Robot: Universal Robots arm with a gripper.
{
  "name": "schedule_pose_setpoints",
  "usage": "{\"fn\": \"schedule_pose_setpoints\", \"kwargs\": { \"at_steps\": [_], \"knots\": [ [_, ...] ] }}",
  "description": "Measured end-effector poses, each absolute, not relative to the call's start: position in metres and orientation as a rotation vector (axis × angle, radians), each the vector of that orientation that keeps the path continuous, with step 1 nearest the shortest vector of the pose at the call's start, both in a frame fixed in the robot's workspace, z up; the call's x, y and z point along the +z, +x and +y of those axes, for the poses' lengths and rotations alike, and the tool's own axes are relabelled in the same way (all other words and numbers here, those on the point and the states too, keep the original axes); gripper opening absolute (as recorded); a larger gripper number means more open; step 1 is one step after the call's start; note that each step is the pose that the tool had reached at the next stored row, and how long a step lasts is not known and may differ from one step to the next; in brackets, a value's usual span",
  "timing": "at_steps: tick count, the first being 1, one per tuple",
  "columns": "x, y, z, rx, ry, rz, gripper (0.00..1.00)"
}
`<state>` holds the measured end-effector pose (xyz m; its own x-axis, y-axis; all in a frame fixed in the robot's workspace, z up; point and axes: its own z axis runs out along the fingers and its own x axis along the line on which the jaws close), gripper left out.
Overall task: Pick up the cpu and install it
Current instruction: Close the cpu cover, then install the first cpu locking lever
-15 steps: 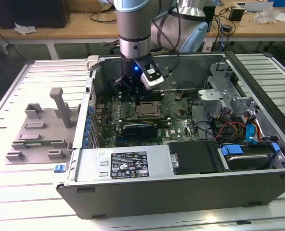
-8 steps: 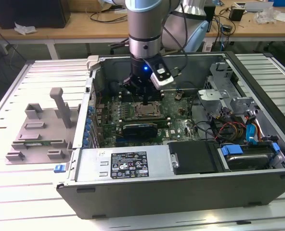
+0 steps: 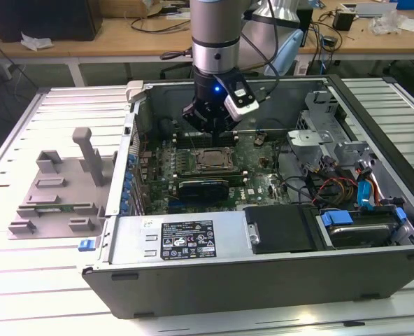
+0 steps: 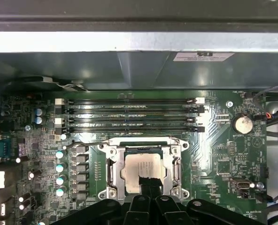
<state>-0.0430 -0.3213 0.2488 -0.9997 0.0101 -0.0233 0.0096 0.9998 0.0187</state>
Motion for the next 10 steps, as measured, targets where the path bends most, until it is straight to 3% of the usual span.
{"fn": "schedule_pose_setpoints", "kwargs": {
  "at_steps": [10],
  "knots": [
    [0.2488,-0.0419,-0.3214,0.029,0.015,3.118,0.11]
  ]
}}
